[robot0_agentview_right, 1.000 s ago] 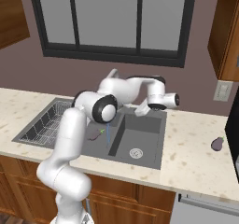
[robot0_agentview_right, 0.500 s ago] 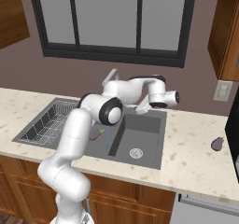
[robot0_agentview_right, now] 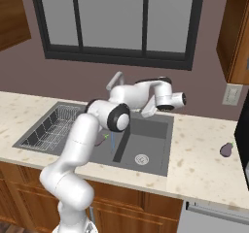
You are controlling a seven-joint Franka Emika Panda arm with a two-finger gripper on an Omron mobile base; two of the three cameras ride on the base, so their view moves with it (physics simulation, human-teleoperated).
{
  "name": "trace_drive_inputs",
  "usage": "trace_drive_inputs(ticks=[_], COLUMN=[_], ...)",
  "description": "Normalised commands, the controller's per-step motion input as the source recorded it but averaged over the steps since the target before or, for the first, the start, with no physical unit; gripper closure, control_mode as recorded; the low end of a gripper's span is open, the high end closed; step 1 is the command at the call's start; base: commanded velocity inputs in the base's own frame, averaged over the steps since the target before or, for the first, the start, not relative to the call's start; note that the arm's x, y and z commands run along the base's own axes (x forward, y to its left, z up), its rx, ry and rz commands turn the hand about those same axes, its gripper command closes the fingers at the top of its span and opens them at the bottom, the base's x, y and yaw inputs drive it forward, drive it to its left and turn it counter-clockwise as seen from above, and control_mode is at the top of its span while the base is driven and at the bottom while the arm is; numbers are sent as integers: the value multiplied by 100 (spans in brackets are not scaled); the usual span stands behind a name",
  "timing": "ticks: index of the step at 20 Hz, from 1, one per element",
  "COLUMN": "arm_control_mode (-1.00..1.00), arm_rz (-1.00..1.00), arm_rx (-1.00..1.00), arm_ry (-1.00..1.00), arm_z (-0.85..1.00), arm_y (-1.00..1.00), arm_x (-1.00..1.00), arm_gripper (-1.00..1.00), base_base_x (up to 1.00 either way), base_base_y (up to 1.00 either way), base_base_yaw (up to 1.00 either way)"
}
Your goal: Turn on the sink faucet. Then move the eggplant from the counter to the sink. Turn off the sink. Move the vegetable from the sink to the pot next to the stove. Finally move the pot to the rear right burner.
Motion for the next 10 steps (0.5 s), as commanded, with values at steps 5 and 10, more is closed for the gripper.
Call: trace_drive_inputs(ticks=[5,10], arm_control_mode=[-100,-100], arm_rz=[4,4], arm_rx=[0,0], arm_ry=[0,0], arm_z=[-6,-9], arm_y=[3,1], arm_x=[18,18], arm_gripper=[-100,-100], base_base_x=[0,0], base_base_y=[0,0], base_base_yaw=[0,0])
